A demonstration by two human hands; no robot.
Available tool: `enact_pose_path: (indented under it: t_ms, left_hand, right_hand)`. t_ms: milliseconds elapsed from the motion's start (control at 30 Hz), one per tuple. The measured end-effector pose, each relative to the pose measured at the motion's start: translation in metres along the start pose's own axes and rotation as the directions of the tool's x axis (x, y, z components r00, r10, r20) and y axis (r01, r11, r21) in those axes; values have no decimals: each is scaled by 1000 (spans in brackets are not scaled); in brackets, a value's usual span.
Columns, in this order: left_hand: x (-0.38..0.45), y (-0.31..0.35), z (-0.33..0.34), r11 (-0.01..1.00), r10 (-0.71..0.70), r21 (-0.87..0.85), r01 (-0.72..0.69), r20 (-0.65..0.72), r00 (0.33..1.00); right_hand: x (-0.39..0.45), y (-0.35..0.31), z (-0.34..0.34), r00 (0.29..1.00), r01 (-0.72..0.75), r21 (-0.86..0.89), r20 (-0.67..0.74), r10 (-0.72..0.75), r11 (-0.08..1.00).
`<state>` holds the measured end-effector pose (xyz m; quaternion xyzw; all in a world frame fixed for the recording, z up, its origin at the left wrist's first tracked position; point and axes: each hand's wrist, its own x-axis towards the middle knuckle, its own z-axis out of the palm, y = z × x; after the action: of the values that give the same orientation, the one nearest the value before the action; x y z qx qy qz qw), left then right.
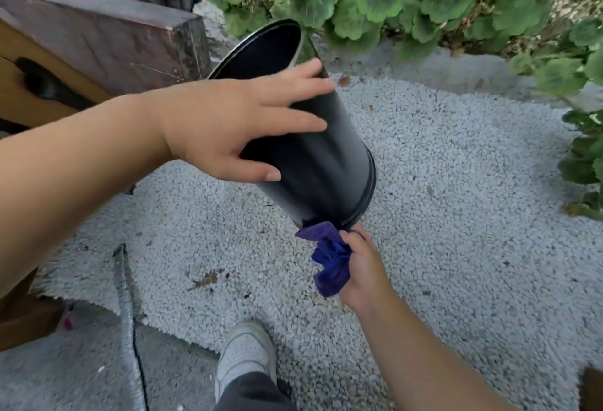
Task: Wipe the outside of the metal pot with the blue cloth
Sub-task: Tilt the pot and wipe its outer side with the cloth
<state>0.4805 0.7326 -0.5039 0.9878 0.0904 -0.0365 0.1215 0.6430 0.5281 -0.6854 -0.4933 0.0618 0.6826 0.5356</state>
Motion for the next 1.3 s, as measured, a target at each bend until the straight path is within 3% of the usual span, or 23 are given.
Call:
enact_pose_path:
  t_ms: [100,267,367,467,533,600,700,767,867,967,1033,1167,1300]
  left_hand:
    - [11,-5,3,991,40,127,-35,-39,998]
    - [20,14,0,928,-312,-249,278,-111,944]
    - [34,20,-11,861,-473,-244,445,-69,878]
    - [48,24,-17,724,-644,-321,611,5,765]
    - [54,26,-19,649,-667,-456,609,45,744]
    - [56,26,-20,659,-607,-526,537,49,793]
    - [52,25,-16,845,-423,-354,402,20,906]
    - [48,21,-9,905,-386,-193,378,-4,922]
    - [51,15,-5,905,-425,-12,425,-64,903]
    - [66,12,-9,881,-467,43,471,-83,880]
    - [77,12,-6,867,-488,72,493,-78,869]
    - [92,6,-3,829,-551,49,557,-98,829]
    - [95,-7,-9,785,-616,27,619,-67,785]
  right_hand:
    - [9,-9,-10,1000,-6,-37,-24,5,999]
    - [12,-25,-20,999,-32,-147,-36,27,989]
    - [9,-46,-30,999,-50,-267,5,53,962]
    - [11,-66,-28,997,-56,-345,24,69,937]
    - [17,-78,-26,998,-55,-374,-33,46,926]
    - [24,-86,-28,998,-34,-375,-61,12,927]
    - [30,-88,-33,997,-9,-273,-81,-14,962]
    - [32,-89,-35,995,-11,-260,-98,-15,966]
    - [32,-92,-31,990,9,-241,-135,-43,971]
    - [34,-95,-22,907,202,-154,-342,-244,967]
    - [35,-96,-15,818,324,-270,-401,-412,907]
    - [31,-83,-3,823,268,-670,-214,-527,692]
    - [24,-62,-2,795,337,-719,-129,-593,608]
